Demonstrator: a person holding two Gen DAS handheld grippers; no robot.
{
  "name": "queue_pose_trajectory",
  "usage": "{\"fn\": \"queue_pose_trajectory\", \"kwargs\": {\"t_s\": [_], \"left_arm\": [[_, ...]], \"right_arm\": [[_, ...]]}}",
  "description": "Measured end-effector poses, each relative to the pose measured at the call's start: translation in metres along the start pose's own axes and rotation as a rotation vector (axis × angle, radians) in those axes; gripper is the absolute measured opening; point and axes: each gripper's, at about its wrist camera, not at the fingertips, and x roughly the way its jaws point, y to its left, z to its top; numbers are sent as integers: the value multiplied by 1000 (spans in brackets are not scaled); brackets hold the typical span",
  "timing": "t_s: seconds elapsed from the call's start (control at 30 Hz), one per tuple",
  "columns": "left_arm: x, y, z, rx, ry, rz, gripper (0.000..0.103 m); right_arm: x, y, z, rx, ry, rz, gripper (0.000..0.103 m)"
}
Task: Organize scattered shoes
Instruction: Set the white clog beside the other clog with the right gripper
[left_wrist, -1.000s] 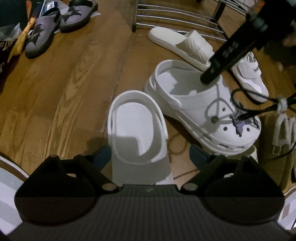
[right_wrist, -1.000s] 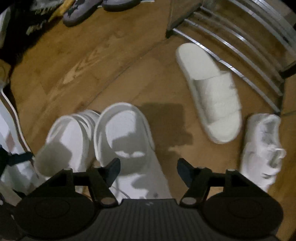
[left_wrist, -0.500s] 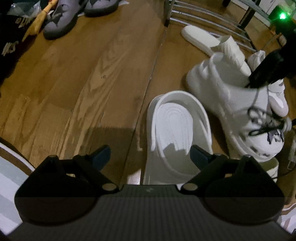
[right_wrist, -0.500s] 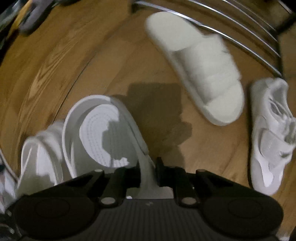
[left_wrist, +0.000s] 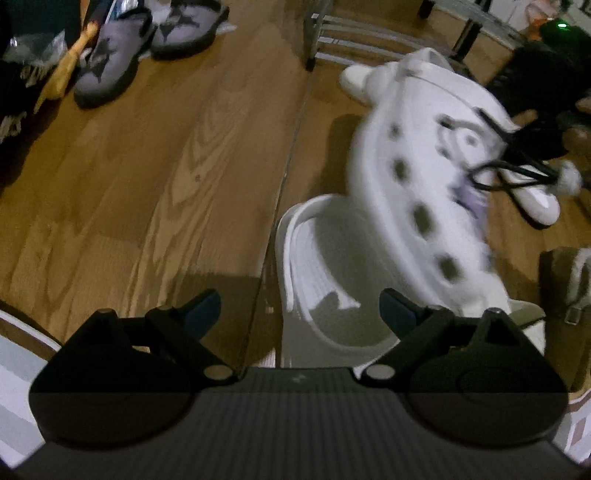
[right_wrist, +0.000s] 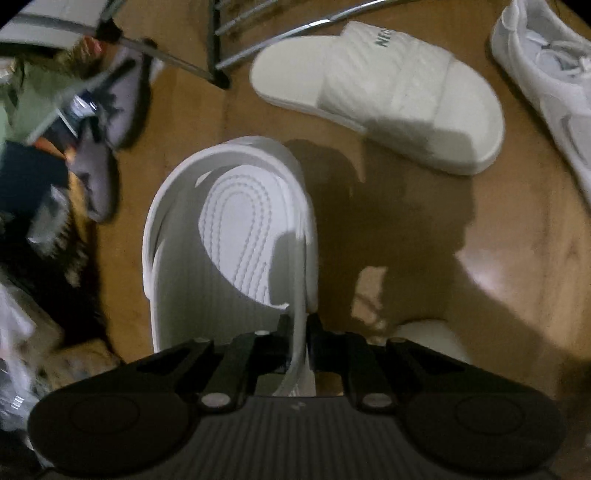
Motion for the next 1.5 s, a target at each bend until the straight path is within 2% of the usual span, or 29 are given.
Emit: {"fn": "queue_pose_trajectory", "kwargs": {"t_s": [0.1, 0.17, 0.27, 0.37, 0.5, 0.63, 0.77, 0.87, 0.9, 0.97, 1.0, 1.07, 1.13, 1.23, 1.4, 1.5], "left_arm": [[-27, -4, -8, 48, -55, 32, 95], [-39, -4, -15, 52, -73, 36, 101], [-49, 1, -35, 25, -72, 38, 103], [-40, 10, -60, -62, 23, 41, 103], [-32, 18, -82, -127, 78, 42, 103], [-15, 35, -93, -197, 165, 121, 102], [-20, 48, -94, -247, 158, 90, 102], [-27, 48, -93, -220, 133, 93, 102], [-30, 46, -92, -210, 126, 96, 102], [-35, 42, -95, -201, 118, 97, 103], [-36, 42, -94, -198, 117, 95, 103], [-38, 41, -93, -192, 115, 91, 103], [-41, 41, -93, -190, 110, 84, 103], [-37, 51, -90, -199, 106, 53, 103], [-42, 56, -86, -215, 91, 45, 103], [-44, 60, -83, -270, 77, 53, 103]], "right_arm": [[2, 13, -7, 24, -15, 76, 9], [10, 33, -10, 2, 1, 132, 9], [18, 61, -24, -66, 47, 150, 9], [31, 91, -42, -158, 107, 108, 9], [69, 120, -77, -247, 181, 48, 9], [102, 135, -106, -270, 214, -13, 9], [114, 136, -119, -251, 225, -84, 9], [116, 132, -120, -233, 233, -106, 9], [117, 133, -121, -256, 222, -124, 11], [119, 141, -121, -307, 223, -133, 30], [121, 144, -120, -316, 236, -128, 33], [114, 151, -118, -304, 261, -127, 56], [102, 157, -115, -313, 272, -134, 58], [82, 171, -110, -411, 259, -148, 70], [65, 168, -114, -654, 171, -284, 75], [59, 142, -130, -795, 167, -341, 76]]}}
